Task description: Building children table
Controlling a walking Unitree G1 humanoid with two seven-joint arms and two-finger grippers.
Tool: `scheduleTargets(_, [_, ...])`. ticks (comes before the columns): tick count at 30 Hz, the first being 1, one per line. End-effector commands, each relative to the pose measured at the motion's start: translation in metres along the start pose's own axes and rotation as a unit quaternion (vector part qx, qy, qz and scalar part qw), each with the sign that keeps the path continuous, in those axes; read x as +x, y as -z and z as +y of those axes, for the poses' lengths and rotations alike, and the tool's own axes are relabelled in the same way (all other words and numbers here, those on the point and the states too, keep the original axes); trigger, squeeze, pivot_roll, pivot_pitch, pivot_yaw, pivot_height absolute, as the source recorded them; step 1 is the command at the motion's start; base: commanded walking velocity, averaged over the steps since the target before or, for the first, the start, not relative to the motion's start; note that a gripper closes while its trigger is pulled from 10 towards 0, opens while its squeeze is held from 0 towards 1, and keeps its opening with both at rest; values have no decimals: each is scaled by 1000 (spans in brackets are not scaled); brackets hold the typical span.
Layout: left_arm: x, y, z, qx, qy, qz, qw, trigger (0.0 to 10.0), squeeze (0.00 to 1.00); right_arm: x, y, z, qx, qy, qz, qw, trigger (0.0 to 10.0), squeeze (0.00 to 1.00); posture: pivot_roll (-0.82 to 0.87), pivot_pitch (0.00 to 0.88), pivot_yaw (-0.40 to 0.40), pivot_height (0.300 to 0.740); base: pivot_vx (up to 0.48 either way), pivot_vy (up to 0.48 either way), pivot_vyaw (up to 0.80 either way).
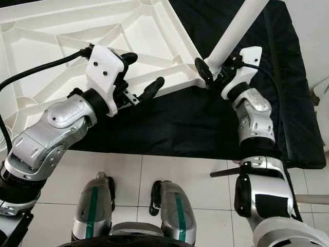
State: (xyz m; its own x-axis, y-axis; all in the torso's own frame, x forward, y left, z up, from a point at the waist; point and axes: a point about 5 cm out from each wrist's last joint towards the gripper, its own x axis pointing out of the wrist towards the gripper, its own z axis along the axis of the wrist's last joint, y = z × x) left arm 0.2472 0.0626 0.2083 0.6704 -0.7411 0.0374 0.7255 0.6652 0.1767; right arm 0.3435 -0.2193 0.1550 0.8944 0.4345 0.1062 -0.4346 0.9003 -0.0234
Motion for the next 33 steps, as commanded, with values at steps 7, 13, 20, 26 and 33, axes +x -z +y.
scheduleTargets(7, [0, -5, -10, 3, 67, -6, 998, 10000, 0, 3, -3, -6, -8, 7, -4, 1000, 10000, 0, 143, 82, -75, 740, 0, 0, 0])
scheduleTargets(13, [-1, -5, -10, 5, 68, -5, 998, 10000, 0, 8, 0, -4, -8, 3, -4, 1000, 10000, 0, 152, 78, -74, 740, 0, 0, 0])
scheduleTargets(20, [-2, -6, -11, 6, 68, -5, 998, 10000, 0, 12, 2, -5, -4, 13, -6, 1000, 10000, 0, 159, 74, -73, 740, 0, 0, 0])
scheduleTargets(26, [-2, -6, -10, 8, 67, -5, 998, 10000, 0, 17, 5, -3, 3, 22, -6, 1000, 10000, 0, 163, 75, -72, 740, 0, 0, 0])
scheduleTargets(33, [-3, -7, -10, 8, 68, -5, 998, 10000, 0, 21, 7, 0, 6, 24, -7, 1000, 10000, 0, 165, 78, -72, 740, 0, 0, 0])
